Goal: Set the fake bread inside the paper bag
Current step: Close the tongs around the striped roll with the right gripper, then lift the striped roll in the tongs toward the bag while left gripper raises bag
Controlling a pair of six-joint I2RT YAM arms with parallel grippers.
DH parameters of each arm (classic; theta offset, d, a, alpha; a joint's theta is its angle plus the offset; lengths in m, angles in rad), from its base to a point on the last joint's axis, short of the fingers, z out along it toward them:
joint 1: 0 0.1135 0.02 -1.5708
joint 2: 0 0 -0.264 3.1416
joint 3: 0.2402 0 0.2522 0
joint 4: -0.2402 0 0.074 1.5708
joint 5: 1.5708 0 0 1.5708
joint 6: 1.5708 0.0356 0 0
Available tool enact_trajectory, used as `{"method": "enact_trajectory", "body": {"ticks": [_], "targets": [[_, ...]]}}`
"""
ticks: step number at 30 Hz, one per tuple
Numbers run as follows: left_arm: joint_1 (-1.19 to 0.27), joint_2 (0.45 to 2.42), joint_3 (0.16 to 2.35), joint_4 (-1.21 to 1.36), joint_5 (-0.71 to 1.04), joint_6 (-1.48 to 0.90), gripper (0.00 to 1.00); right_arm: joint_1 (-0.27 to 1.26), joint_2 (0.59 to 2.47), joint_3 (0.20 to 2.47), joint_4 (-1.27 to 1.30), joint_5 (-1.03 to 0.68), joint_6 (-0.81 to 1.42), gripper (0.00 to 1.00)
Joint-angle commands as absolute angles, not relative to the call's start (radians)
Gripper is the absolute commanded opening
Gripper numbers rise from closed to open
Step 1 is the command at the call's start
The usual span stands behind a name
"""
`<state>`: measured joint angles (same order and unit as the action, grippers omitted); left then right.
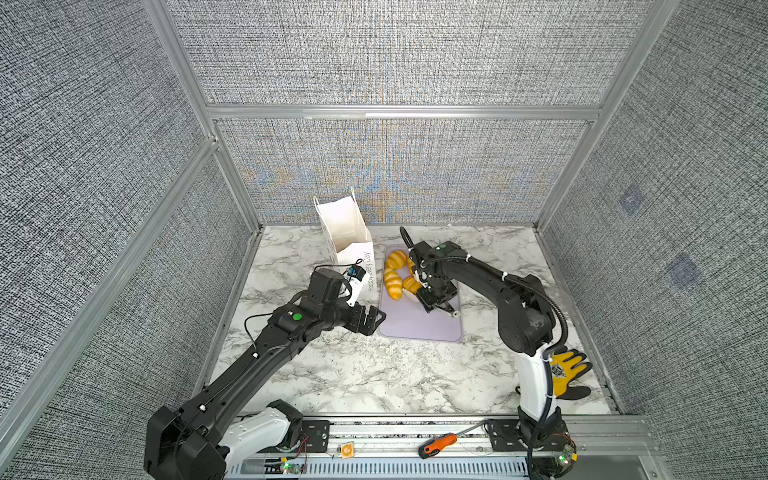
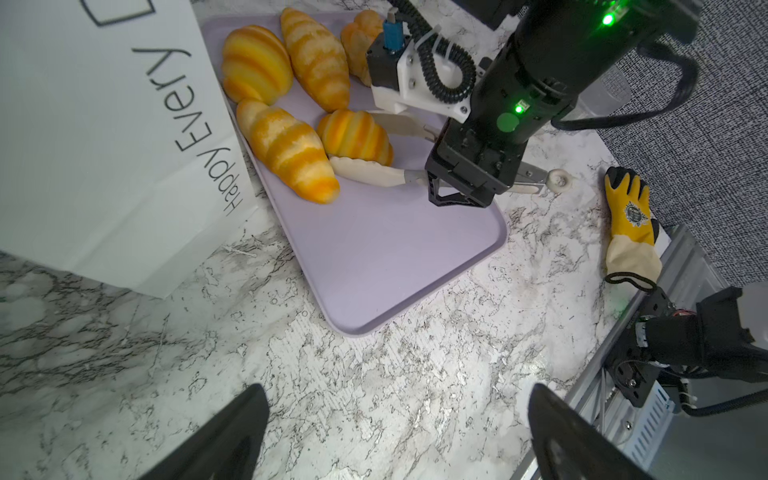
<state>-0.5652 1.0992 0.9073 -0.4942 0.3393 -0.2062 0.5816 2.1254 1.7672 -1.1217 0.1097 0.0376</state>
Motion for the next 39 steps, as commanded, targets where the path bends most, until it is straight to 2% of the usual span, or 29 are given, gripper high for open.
{"method": "enact_trajectory", "body": {"ticks": [1, 5, 9, 26, 39], "targets": [[-0.566, 1.097, 0.911, -0.494, 0.328, -0.204, 0.99, 0.581, 2.121, 1.759, -1.151, 0.089, 0.031, 0.52], [-0.566, 1.091, 0.913, -0.494, 0.319, -0.197, 0.99, 0.581, 2.085, 1.709, -1.157, 0.088, 0.031, 0.51], [-0.565, 1.092, 0.921, -0.495, 0.310, -0.189, 0.99, 0.580, 2.048, 1.682, -1.158, 0.092, 0.044, 0.44], [-0.565, 1.071, 0.933, -0.480, 0.273, -0.160, 0.99, 0.583, 1.888, 1.599, -1.080, 0.049, 0.137, 0.44], [-0.565, 1.055, 0.964, -0.509, 0.241, -0.129, 0.99, 0.631, 1.818, 1.642, -1.071, 0.034, 0.209, 0.45]]}}
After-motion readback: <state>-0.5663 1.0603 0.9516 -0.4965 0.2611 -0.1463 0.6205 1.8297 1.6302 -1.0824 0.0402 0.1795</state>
